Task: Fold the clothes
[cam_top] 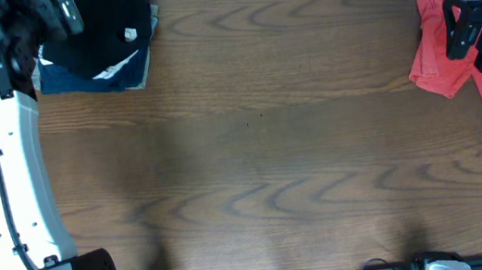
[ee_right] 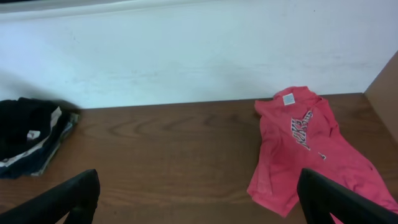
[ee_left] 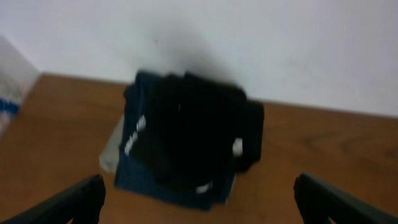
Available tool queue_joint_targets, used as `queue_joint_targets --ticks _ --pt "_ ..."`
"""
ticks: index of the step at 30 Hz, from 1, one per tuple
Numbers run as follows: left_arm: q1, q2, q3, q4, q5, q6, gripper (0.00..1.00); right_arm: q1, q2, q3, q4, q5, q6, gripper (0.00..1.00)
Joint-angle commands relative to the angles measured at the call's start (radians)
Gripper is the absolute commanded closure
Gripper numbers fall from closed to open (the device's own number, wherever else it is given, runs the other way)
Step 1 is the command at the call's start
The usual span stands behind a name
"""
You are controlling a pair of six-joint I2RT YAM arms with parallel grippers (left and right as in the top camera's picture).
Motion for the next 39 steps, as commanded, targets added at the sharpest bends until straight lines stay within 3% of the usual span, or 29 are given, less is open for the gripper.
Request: queue_joint_targets --ticks 1,6,25,32,39 --pt "0.004 -0.001 -0.005 -0.042 0.001 -0.005 0.02 0.031 -0.032 -0.058 0.032 0.061 -0.005 0.01" --pt "0.004 -0.001 -0.005 -0.095 0.001 -0.005 0.02 0.087 -0.172 -0.316 0.230 0.139 -0.005 0.01" --pt "0.004 -0.001 -0.005 -0.099 0.001 -0.005 0.02 0.094 -0.888 -1.411 0.919 0.049 -0.005 0.01" --pt "0.004 -0.001 -0.005 -0.099 0.001 -0.005 0.02 0.094 -1.055 -1.664 1.072 0.037 -0.005 0.01" --pt "0.004 -0.001 -0.005 -0.099 0.001 -0.005 0.02 0.114 -1.140 -1.792 1.106 0.031 -0.005 0.01"
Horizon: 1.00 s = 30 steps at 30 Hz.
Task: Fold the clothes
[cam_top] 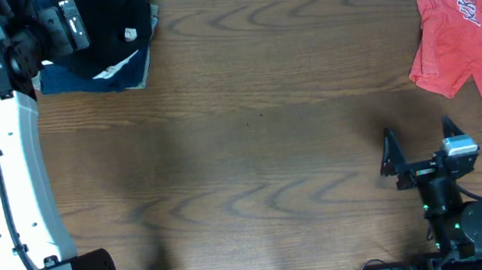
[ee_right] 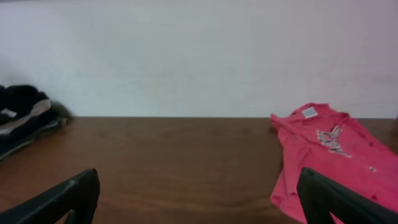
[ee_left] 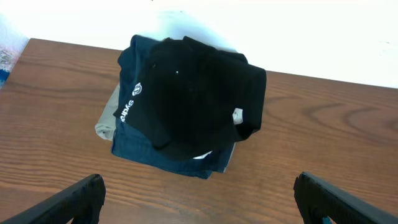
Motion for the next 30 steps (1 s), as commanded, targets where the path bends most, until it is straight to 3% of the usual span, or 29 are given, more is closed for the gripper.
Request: queue_joint_targets --ticks 1,10,30 --pt "0.003 -0.001 -0.005 0.000 -0.002 -0.005 0.02 0.026 -0.037 -0.046 0.011 -0.007 -0.005 0.01" --pt "0.003 -0.001 -0.005 0.000 -0.002 -0.005 0.02 0.034 -0.107 -0.148 0.026 0.000 -0.005 0.01" --pt "0.003 -0.001 -0.005 0.000 -0.002 -0.005 0.02 0.034 -0.105 -0.147 -0.055 0.007 -0.005 0.01"
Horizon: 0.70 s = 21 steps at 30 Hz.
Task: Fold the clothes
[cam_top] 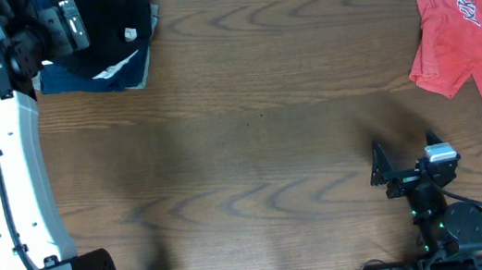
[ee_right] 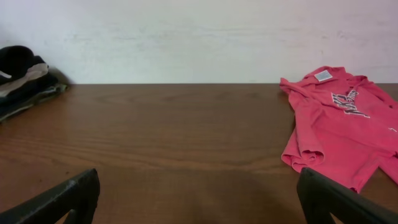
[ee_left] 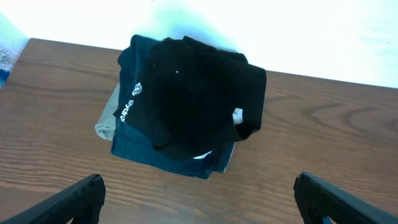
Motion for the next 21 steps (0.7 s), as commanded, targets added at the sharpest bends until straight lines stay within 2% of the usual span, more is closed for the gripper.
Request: queue_joint_targets --ticks 1,21 --pt "0.003 -0.001 -0.005 0.000 -0.002 -0.005 0.02 0.014 0.000 -0.002 -0.005 0.005 -0.005 0.01" --pt "0.012 0.002 -0.006 -0.008 -0.005 -0.005 0.02 0.014 0.000 -0.002 -0.005 0.005 -0.005 0.01"
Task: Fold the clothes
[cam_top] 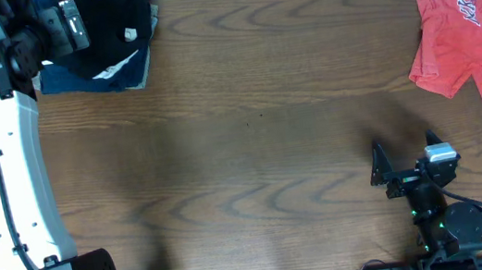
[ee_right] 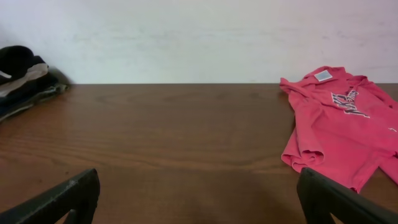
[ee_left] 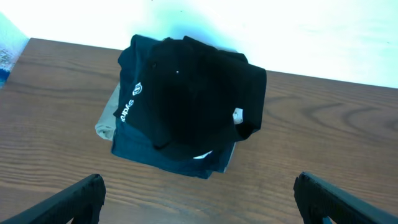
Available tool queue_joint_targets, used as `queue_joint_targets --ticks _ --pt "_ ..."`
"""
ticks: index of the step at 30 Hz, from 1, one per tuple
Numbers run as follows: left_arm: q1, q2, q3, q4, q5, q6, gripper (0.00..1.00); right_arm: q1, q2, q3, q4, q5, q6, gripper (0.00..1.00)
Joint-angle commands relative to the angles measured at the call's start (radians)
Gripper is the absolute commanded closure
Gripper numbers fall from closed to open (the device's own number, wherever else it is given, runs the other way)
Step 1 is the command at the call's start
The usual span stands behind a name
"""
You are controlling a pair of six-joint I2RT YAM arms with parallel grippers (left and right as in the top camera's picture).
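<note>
A crumpled red shirt [cam_top: 468, 16] lies unfolded at the table's far right corner, and it also shows in the right wrist view [ee_right: 339, 118]. At the far left corner sits a stack of folded clothes [ee_left: 186, 102], black on top of navy and beige. My left gripper [ee_left: 199, 202] hovers open just in front of that stack [cam_top: 107, 41], holding nothing. My right gripper [ee_right: 199, 199] is open and empty, low at the table's front right [cam_top: 394, 174], well short of the red shirt.
The brown wooden table [cam_top: 259, 132] stretches bare between the two piles. A white wall [ee_right: 199, 37] runs behind its far edge. My white left arm [cam_top: 10, 184] reaches along the left side. A black rail lines the front edge.
At first my right gripper hung open over the red shirt at the right edge, and my left was by the folded stack. Later the right arm was low at the front edge, away from the shirt, then slightly further left. The left stayed put.
</note>
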Motion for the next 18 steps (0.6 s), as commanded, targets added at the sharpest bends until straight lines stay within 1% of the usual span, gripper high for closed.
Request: queue_joint_targets --ticks 1,6,10,12,16,18 --pt "0.006 -0.003 -0.006 -0.014 -0.005 -0.005 0.02 0.014 0.000 -0.002 -0.005 0.005 -0.005 0.01" --pt "-0.030 -0.092 -0.063 -0.018 -0.005 -0.005 0.02 0.014 0.000 -0.002 -0.005 0.005 -0.005 0.01" --pt "-0.069 -0.232 -0.197 -0.017 -0.005 -0.005 0.02 0.014 0.000 -0.002 -0.005 0.005 -0.005 0.01" --pt "-0.071 -0.325 -0.302 -0.008 -0.005 -0.004 0.02 0.014 0.000 -0.002 -0.005 0.005 -0.005 0.01" --pt "-0.051 -0.534 -0.557 0.062 -0.010 0.000 0.02 0.014 0.000 -0.002 -0.005 0.005 -0.005 0.01" --pt "-0.049 -0.664 -0.750 0.174 -0.012 -0.001 0.02 0.014 0.000 -0.002 -0.005 0.005 -0.005 0.01"
